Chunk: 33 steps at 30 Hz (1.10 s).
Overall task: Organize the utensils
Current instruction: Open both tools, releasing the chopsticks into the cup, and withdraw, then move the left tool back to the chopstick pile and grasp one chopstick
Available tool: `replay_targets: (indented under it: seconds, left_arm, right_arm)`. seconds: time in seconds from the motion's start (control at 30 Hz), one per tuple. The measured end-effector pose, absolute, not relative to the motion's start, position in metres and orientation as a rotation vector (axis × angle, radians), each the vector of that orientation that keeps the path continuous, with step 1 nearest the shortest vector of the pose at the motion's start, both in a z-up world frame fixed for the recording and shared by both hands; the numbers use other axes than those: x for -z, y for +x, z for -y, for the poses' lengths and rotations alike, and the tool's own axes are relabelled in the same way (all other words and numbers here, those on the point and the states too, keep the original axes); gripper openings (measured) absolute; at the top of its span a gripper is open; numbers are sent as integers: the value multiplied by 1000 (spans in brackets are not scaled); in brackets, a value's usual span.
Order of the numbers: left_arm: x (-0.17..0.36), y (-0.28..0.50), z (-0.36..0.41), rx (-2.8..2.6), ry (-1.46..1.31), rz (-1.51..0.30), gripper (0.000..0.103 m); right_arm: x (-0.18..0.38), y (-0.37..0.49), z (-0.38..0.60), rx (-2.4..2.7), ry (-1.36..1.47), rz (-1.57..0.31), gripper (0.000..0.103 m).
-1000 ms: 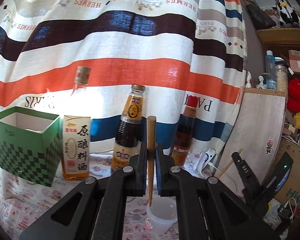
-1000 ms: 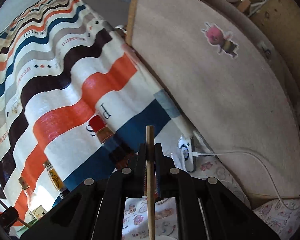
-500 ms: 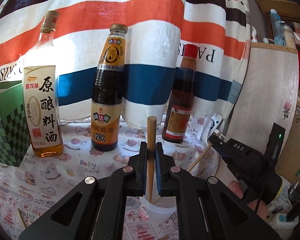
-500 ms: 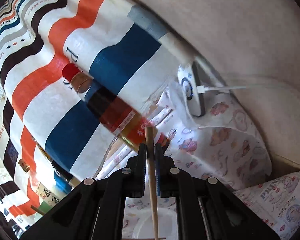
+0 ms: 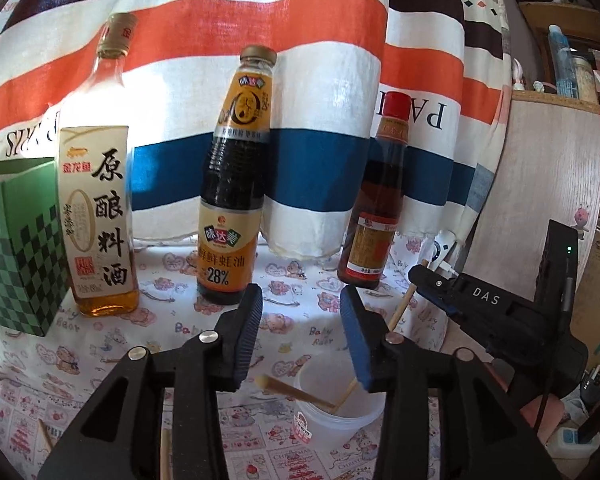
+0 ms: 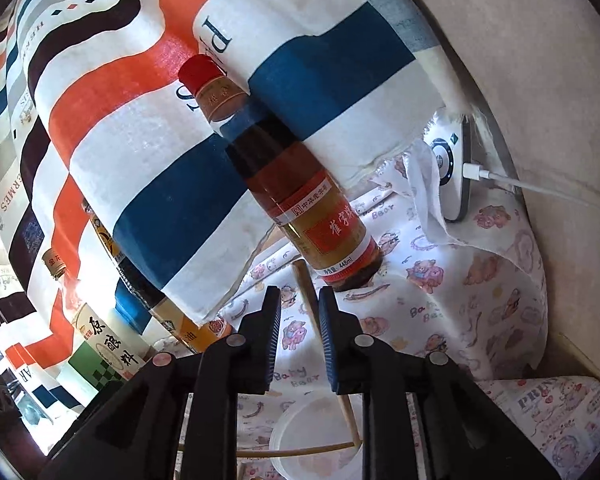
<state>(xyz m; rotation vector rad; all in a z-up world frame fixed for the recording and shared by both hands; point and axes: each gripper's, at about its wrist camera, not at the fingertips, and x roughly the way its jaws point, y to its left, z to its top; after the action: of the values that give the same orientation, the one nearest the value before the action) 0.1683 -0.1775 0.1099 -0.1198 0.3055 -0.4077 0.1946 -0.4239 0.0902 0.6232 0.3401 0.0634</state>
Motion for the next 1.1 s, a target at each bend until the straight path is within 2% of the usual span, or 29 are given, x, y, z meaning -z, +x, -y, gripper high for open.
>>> replay_targets:
  seconds: [0.07, 0.1, 0.13, 0.23, 0.3, 0.37, 0.6, 0.73, 0.87, 1.1]
  left_arm:
    - [-116, 166, 172, 384, -114, -310, 45]
    - [-120, 166, 169, 370, -110, -313, 47]
    - [-124, 164, 165, 359, -105, -311, 48]
    - [-136, 154, 148, 319, -97, -281, 58]
    - [-145, 146, 136, 267, -76, -274, 68]
    - [-152, 134, 124, 224, -42, -273, 71]
    - [-180, 77, 65, 146, 2, -187, 91]
    - [-187, 54, 37, 112, 18, -183, 94]
    - [-188, 31, 12, 94, 18, -163, 102]
    - [-175, 16, -13, 88, -56, -158, 102]
  right_arm:
    - [-100, 187, 421, -63, 600, -333, 49]
    - [-106, 184, 417, -58, 580, -327, 67]
    - [-113, 181, 413, -48, 552, -324, 70]
    - [-133, 171, 396, -36, 457, -322, 70]
    - [-145, 160, 386, -76, 442, -293, 70]
    - [-155, 151, 377, -101, 429, -279, 71]
    - [-180, 122, 322, -151, 291, -226, 76]
    - [-192, 103, 303, -131, 246, -195, 76]
    - [-200, 82, 292, -182, 250, -215, 76]
    - [-192, 53, 263, -238, 181, -296, 76]
